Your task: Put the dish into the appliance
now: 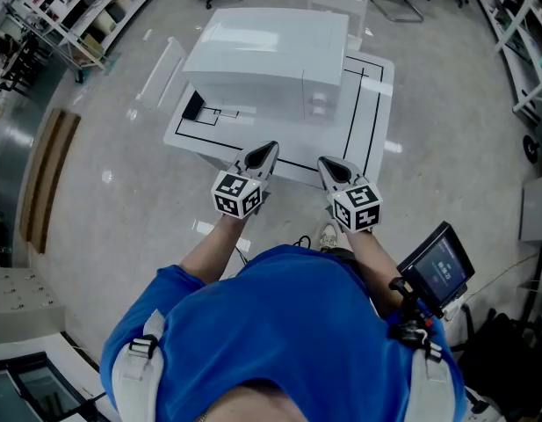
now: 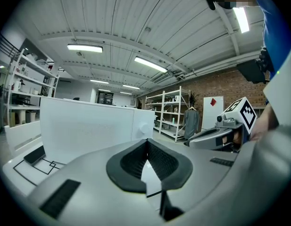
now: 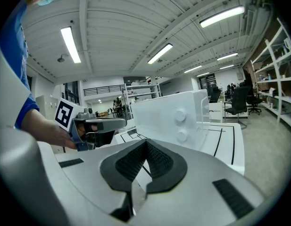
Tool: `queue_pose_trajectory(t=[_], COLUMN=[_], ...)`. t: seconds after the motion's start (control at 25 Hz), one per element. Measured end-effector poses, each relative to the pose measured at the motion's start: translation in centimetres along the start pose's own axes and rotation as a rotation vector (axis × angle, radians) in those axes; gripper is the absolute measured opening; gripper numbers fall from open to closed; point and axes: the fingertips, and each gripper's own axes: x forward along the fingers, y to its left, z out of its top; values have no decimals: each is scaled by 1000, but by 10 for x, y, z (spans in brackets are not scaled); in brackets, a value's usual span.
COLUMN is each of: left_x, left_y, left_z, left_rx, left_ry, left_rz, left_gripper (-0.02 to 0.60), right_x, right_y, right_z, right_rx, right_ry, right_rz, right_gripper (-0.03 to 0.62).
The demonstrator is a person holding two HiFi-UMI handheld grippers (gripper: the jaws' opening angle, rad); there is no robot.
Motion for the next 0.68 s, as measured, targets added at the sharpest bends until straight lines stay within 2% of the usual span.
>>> queue_pose_trajectory(t=[0.68], left_x=[2], left_y=[0], left_z=[8], left_rx=[0], left_ry=[-17], left_rz=[-5], left_gripper=[8], right_x=[1], right_y=[1], right_z=[7], right_rx=[-20], right_ry=[-4], right_rz=[6], right_gripper=[2])
